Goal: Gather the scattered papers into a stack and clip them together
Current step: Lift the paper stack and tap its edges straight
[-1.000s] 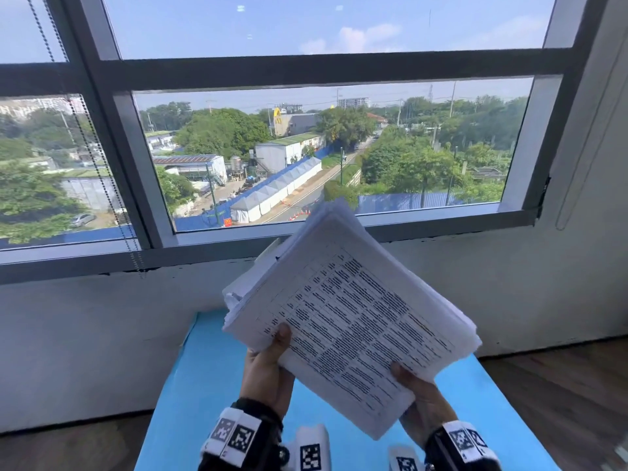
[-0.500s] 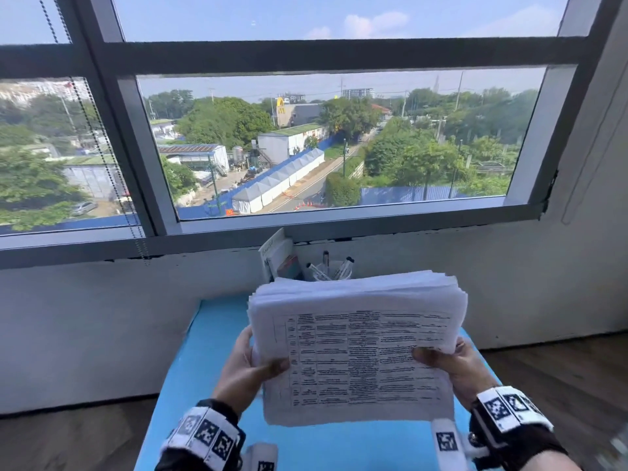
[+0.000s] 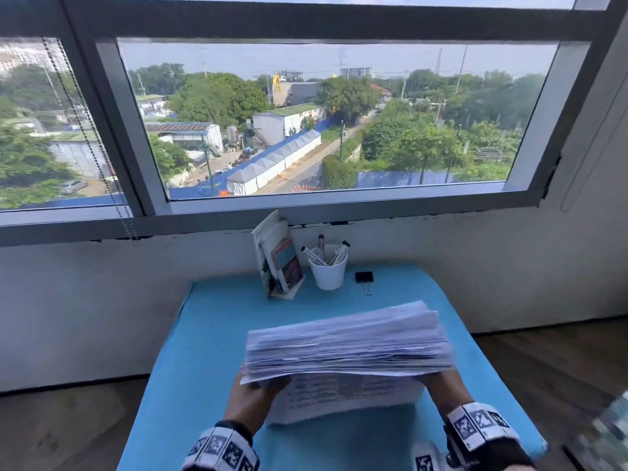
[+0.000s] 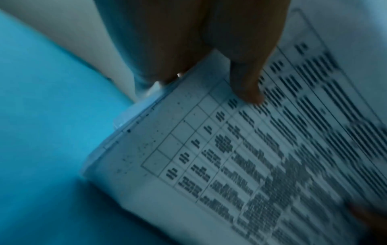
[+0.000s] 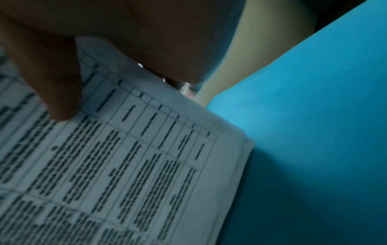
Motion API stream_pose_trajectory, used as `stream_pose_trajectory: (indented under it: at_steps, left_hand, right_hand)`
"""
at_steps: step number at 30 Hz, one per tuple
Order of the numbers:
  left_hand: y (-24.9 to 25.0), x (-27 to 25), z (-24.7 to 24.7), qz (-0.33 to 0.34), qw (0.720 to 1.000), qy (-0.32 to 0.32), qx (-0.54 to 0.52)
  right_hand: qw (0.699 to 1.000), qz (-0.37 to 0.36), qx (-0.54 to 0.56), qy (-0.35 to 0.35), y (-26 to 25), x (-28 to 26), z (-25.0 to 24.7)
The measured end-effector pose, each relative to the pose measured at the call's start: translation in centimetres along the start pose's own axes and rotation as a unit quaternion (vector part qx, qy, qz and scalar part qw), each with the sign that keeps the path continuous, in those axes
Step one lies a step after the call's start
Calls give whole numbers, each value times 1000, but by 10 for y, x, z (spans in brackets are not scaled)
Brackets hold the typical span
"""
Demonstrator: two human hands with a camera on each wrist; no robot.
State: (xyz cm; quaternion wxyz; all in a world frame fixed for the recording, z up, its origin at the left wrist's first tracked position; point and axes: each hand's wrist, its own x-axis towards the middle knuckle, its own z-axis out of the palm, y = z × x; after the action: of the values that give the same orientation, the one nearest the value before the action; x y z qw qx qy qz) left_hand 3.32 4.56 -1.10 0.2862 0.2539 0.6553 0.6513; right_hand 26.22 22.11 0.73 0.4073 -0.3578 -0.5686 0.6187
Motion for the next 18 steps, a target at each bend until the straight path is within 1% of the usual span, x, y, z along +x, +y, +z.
stream_pose_trajectory:
  at_steps: [5, 8, 10, 15, 18]
  left_hand:
    - [5, 12, -4, 51, 998, 40, -20]
    - [7, 9, -3, 44, 998, 37, -11]
    - [4, 4, -2, 37, 999, 20, -2]
    - [-7, 4, -13, 43, 999, 26, -1]
    - [-11, 8, -14, 25, 999, -11, -18]
  right_hand:
    - [999, -47, -17, 11, -7, 2, -2]
    - [997, -66, -31, 18, 5, 3, -1]
    - [998, -55, -19, 23, 16, 0, 1]
    - [999, -42, 0, 6, 24, -4, -3]
    - [999, -28, 29, -15, 26, 0, -1]
